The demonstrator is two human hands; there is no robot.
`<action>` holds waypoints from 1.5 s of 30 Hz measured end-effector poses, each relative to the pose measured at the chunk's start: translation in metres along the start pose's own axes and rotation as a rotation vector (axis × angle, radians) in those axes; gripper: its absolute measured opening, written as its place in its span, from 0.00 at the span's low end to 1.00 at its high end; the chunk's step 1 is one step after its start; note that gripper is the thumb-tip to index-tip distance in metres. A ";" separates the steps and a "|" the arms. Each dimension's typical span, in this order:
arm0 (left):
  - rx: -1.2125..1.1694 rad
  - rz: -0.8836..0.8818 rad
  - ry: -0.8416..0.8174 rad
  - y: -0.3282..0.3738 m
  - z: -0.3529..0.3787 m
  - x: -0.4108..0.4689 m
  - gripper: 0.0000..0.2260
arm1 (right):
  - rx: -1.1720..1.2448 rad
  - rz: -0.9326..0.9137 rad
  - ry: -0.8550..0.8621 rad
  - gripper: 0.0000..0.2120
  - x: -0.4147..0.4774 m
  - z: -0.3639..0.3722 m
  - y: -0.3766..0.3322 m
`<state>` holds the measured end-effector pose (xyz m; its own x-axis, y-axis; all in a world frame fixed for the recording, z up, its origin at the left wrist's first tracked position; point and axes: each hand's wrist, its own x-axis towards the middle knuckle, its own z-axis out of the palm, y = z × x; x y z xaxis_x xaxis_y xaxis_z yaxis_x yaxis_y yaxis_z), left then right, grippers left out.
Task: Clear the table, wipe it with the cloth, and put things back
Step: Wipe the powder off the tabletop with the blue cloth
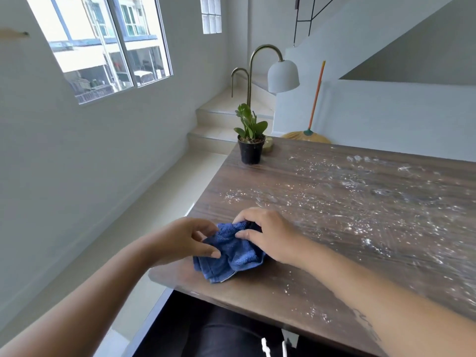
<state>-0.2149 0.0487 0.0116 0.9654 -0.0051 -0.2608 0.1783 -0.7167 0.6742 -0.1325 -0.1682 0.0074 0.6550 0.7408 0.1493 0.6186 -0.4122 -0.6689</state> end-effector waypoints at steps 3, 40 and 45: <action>-0.036 0.133 0.118 0.024 0.007 0.015 0.06 | -0.029 -0.019 0.123 0.07 -0.005 -0.025 0.001; 0.378 0.550 0.321 0.042 0.095 0.102 0.17 | -0.476 0.314 0.303 0.25 -0.099 0.012 0.037; 0.383 0.558 0.341 0.035 0.104 0.102 0.16 | -0.459 0.274 0.237 0.19 -0.151 0.017 0.027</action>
<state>-0.1299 -0.0495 -0.0634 0.9096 -0.2665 0.3188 -0.3721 -0.8637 0.3398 -0.2224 -0.2825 -0.0450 0.8640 0.4580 0.2094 0.5033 -0.7986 -0.3301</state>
